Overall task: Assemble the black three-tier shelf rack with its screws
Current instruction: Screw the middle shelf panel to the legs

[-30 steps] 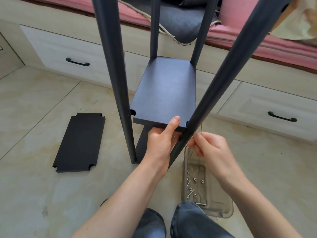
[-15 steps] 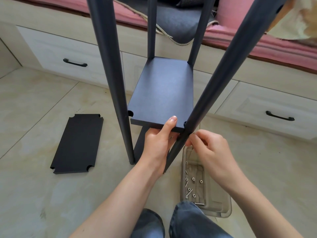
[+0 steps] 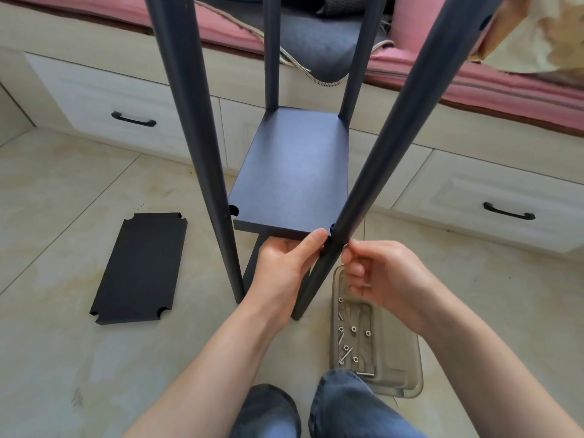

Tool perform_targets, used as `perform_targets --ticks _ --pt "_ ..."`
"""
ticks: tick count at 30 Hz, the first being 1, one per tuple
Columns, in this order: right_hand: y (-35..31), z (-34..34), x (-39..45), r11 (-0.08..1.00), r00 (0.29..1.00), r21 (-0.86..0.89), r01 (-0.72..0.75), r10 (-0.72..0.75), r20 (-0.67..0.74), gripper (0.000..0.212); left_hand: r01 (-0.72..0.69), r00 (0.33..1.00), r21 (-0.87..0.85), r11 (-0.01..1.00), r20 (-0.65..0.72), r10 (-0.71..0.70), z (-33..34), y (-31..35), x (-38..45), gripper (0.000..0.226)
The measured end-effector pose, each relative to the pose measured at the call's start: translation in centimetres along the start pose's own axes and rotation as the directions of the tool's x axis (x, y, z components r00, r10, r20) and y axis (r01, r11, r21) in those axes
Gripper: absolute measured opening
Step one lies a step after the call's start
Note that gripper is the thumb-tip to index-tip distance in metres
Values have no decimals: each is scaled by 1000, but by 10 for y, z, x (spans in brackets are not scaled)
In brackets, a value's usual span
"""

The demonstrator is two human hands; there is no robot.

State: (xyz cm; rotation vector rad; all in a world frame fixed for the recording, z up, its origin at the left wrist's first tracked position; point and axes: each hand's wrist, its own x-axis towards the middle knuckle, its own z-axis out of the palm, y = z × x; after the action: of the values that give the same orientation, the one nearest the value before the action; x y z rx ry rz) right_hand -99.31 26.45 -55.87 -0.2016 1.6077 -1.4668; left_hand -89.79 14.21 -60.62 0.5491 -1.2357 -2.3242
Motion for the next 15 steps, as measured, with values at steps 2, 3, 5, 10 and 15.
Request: perform_targets --ticks 2,3,5,10,15 --pt "-4 -5 2 994 990 -89 67 -77 -114 31 0 1000 16 1000 0 0 -2 1 -1 36" --pt "-7 -8 2 994 984 -75 83 -94 -151 24 5 1000 15 1000 5 -5 -2 3 -2 34" --pt "-12 -8 4 995 984 -13 97 -97 -152 18 7 1000 25 1000 14 -7 -7 5 -3 35" --pt "-18 9 8 996 998 82 26 -22 -57 31 46 997 74 996 62 -50 -29 18 -10 42" --pt "-18 31 20 980 997 179 -82 81 14 39 100 984 134 986 137 -118 -69 45 -19 35"
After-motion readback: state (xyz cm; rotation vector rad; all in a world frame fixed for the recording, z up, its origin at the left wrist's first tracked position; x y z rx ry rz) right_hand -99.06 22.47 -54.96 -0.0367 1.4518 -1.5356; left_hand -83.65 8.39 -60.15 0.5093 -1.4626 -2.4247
